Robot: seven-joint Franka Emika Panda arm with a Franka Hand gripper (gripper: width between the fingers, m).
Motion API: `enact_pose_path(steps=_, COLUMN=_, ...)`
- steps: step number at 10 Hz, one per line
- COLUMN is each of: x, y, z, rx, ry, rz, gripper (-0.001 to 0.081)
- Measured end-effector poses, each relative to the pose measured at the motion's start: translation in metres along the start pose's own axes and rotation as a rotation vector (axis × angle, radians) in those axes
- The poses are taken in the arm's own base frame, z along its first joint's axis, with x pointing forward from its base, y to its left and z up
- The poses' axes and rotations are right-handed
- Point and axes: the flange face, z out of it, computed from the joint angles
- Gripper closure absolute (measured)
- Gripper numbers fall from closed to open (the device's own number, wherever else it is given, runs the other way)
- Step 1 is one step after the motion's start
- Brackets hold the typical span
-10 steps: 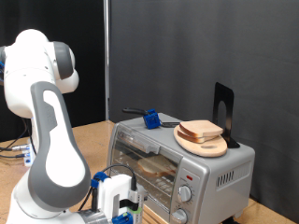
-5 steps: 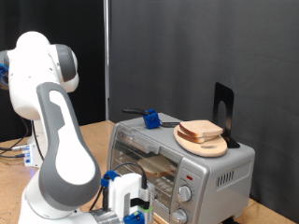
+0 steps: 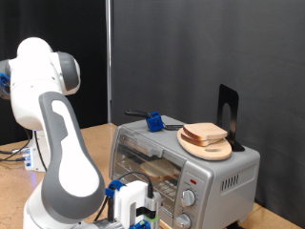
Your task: Make a piece of toast with the oven
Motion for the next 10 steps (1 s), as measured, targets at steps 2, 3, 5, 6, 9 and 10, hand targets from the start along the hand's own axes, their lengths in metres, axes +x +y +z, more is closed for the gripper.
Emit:
enact_pose_path(steps=2, x=0.0, y=-0.001, z=0.001, rx=0.022, ry=0.0, rz=0.022, gripper=0.0124)
enact_pose_path(steps=3, x=0.001, y=-0.001, z=0.001, rx=0.028, ry=-0.001, rz=0.033, gripper=0.0124)
enact_pose_path(steps=5, x=0.003, y=0.003, z=0.005, rx=0.03, ry=-0.007, rz=0.039, gripper=0.0124)
enact_pose_path(steps=6, x=0.005, y=0.005, z=0.01, rx=0.03, ry=-0.013, rz=0.033, gripper=0.0124)
enact_pose_path(steps=9, x=0.009, y=0.004, z=0.026, rx=0.049, ry=-0.015, rz=-0.004, gripper=0.0124)
enact_pose_path(steps=10, x=0.009, y=0.004, z=0.03, rx=0.052, ry=-0.015, rz=-0.005, gripper=0.0124)
